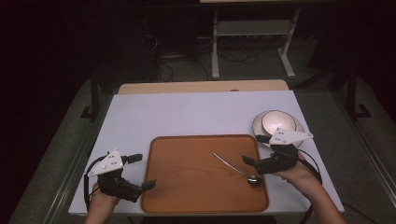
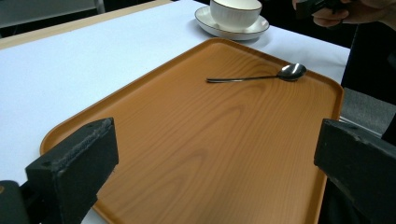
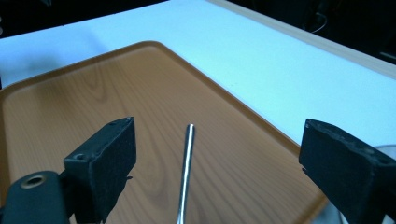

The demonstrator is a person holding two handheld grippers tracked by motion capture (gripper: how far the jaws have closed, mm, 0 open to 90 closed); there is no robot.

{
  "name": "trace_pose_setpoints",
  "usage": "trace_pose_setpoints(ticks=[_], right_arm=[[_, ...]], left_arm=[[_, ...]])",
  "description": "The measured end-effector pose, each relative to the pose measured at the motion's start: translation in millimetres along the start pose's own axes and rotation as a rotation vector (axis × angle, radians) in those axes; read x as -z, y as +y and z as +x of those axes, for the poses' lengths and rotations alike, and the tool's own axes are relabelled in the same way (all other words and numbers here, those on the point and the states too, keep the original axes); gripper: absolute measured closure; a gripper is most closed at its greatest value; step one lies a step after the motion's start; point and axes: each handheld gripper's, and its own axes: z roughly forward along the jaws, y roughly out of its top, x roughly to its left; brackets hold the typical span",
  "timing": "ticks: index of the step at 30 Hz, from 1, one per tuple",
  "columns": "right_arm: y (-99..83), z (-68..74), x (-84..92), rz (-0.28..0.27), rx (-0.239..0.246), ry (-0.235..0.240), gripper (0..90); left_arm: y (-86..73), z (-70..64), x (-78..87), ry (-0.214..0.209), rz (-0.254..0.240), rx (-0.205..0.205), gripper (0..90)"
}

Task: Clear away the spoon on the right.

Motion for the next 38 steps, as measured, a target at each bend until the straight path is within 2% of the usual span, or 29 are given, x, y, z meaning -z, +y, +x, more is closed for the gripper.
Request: trace_pose_setpoints(ticks=[4, 7, 12, 16, 23, 38], right_arm=[[-5.1, -2.8, 7.5, -0.019, -0.011, -0.011, 10.2], [-11.3, -6.2, 18.1, -0.064, -0.027, -0.029, 9.6], [-17.3, -6.9, 26.8, -0.092, -0.035, -0.04, 9.7], [-27.0, -7.6, 32.9, -0.094, -0.034, -0.068, 9.7], [-37.4, -6.7, 37.7, -0.096, -0.046, -0.065, 9.7], [-37.6, -8.0, 37.3, -0.1, -0.043, -0.068, 9.6]], left_arm=[[-1.2, -0.1, 2.5, 0.007, -0.002, 0.004, 0.0], [-1.7, -1.1, 3.2, 0.009, -0.004, 0.007, 0.0], [-2.1, -1.8, 4.4, 0.012, -0.003, 0.003, 0.0], [-2.3, -2.0, 4.9, 0.013, -0.002, 0.003, 0.0], [-2.5, -2.5, 4.9, 0.013, -0.006, -0.003, 0.0], [-2.3, -3.1, 4.3, 0.011, 0.006, -0.009, 0.0]])
